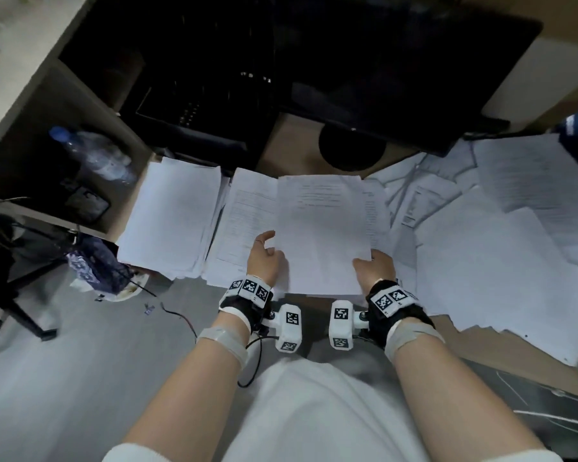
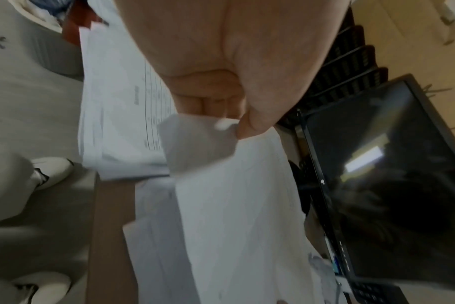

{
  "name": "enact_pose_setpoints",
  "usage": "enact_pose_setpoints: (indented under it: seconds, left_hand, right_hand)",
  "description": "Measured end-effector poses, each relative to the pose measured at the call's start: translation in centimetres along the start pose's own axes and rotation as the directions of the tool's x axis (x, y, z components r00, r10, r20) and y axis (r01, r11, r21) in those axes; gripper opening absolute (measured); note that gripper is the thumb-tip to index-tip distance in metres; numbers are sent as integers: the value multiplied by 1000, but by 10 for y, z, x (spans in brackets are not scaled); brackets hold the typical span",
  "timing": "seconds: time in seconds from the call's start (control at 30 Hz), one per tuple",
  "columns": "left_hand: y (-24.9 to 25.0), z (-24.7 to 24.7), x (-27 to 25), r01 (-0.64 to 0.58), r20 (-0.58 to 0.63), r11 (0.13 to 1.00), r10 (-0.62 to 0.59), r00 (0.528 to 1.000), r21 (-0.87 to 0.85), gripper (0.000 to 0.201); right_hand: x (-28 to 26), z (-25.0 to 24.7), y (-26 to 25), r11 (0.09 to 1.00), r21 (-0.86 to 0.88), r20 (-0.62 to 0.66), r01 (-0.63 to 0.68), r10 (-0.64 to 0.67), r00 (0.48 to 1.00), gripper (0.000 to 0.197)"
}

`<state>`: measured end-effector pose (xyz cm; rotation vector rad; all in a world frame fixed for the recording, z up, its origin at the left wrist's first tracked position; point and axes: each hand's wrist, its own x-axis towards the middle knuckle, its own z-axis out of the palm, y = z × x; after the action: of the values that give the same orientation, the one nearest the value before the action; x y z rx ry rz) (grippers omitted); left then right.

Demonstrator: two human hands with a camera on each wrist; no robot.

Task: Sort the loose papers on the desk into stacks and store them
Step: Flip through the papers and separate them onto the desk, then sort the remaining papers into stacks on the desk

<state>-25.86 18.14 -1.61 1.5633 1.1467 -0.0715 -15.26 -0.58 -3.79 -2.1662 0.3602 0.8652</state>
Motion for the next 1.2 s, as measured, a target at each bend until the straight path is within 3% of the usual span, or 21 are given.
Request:
enact_pose_setpoints:
  seconds: [0.17,0.4,0.57,0.8,0.97,1.1,1.2]
  left_hand:
    - [8,41,0,20,130,999,-24,991,37,62]
    - [10,67,28,49,218,975,-98,971,217,45]
    - [7,70,55,154,201,961,-201,959,230,54]
    - [15,69,77,199,154,929,-255,955,311,90]
    - [16,70,83,195,116,908,-254,960,372,75]
    - [15,71,79,248,135,901,-312,940,357,80]
    - [8,75,84,336,110,895,-380,918,293,109]
  right_hand:
    - [15,-36,20,996,-72,-49,-53,49,998,47]
    - [34,-38,29,986,-96,-31,-134,131,991,57]
    - [54,-26,18,973,-82,8,-218,219,976,78]
    - [77,-9,8,935,-126,-38,-331,329,944,86]
    - [86,0,7,941,-76,34,-330,333,942,102]
    - [90,2,8,946,-32,73,-323,324,943,80]
    - [91,0,6,953,-11,125,-301,300,946,49]
